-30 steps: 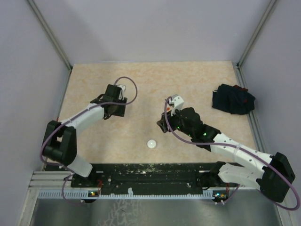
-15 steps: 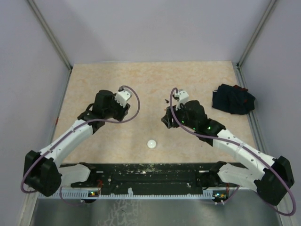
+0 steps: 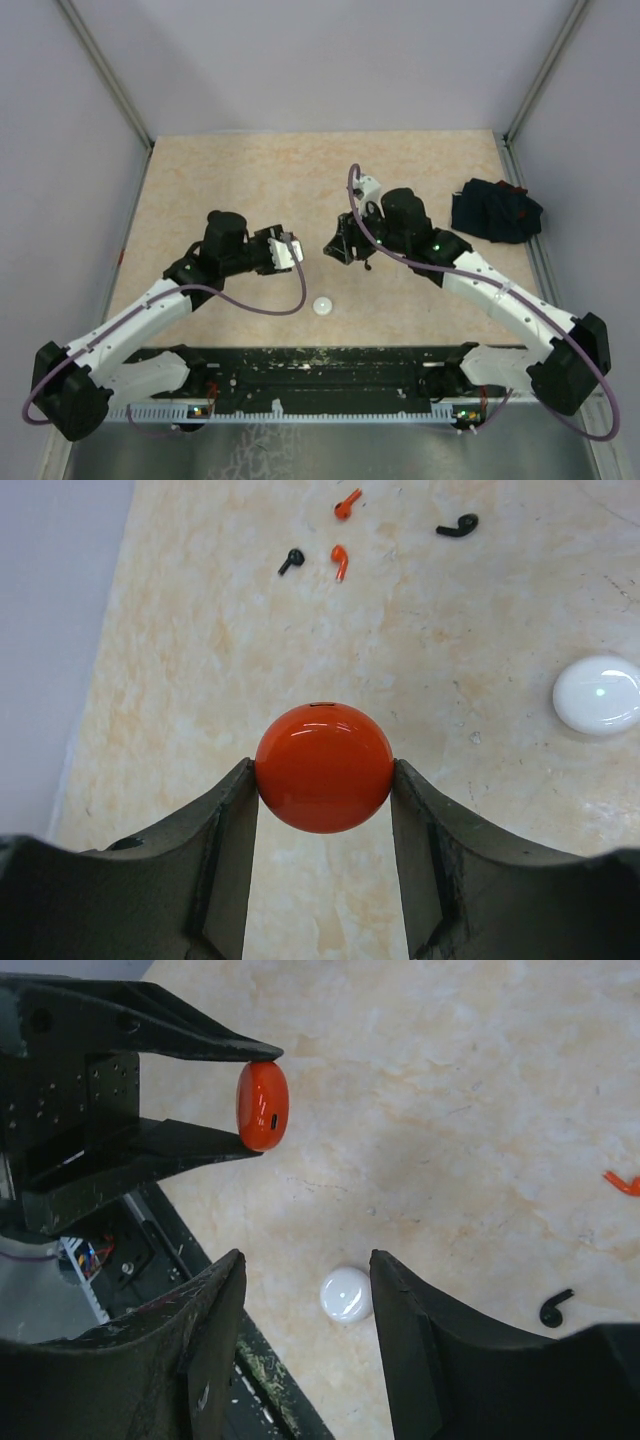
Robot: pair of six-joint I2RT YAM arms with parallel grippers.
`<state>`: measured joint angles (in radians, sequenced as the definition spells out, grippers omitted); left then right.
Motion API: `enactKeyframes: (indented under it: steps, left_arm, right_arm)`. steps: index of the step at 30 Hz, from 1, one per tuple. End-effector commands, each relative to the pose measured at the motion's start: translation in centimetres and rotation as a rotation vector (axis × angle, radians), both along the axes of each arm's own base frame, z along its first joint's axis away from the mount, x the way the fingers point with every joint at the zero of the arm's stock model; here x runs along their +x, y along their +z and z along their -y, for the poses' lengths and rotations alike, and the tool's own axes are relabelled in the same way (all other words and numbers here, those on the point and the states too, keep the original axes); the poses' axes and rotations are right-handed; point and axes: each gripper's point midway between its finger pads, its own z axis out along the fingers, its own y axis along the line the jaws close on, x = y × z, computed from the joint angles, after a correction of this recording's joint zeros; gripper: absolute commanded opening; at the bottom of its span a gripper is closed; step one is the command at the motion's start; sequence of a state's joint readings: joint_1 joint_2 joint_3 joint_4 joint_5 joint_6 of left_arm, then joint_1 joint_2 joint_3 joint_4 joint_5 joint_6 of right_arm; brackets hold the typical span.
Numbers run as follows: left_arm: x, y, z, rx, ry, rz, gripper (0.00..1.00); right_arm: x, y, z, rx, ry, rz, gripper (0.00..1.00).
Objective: Insert the wireless bluetooth earbuds into the charging case
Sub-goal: Pick up the charging case at the center of the board.
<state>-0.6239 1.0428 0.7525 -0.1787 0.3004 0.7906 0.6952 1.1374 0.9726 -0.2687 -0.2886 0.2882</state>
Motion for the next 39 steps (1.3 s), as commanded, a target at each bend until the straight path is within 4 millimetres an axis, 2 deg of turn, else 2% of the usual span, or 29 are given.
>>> enactKeyframes:
  steps: [1, 6, 12, 20, 28, 34, 36, 39]
  left_arm:
    - [-1.1, 2.1, 1.9, 0.049, -0.162, 0.178, 0.37]
    - [-1.9, 2.8, 3.3, 0.077, -0.229, 0.230, 0.37]
    - [-3.2, 2.8, 5.0, 0.123, -0.298, 0.265, 0.38]
    - [-4.0, 2.7, 6.1, 0.168, -0.341, 0.290, 0.38]
    - [-4.3, 2.6, 6.6, 0.166, -0.349, 0.283, 0.41]
    - [-4.5, 2.2, 6.5, 0.168, -0.343, 0.268, 0.48]
    - [-4.6, 2.1, 6.4, 0.162, -0.329, 0.253, 0.53]
    - [-4.3, 2.2, 6.1, 0.137, -0.277, 0.225, 0.60]
  right_arm:
    - [-0.9, 1.5, -1.8, 0.032, 0.126, -0.021, 0.52]
    - [-1.7, 2.1, -3.5, 0.088, 0.222, -0.051, 0.52]
    - [-1.7, 1.8, -4.9, 0.110, 0.266, -0.080, 0.52]
    - [-1.6, 1.1, -5.7, 0.110, 0.290, -0.104, 0.50]
    - [-1.9, 0.8, -5.6, 0.110, 0.296, -0.103, 0.25]
    - [-1.8, 0.9, -5.3, 0.122, 0.279, -0.088, 0.05]
    - [-1.4, 1.2, -5.1, 0.129, 0.247, -0.068, 0.00]
    - [-0.6, 1.7, -4.5, 0.150, 0.191, -0.033, 0.00]
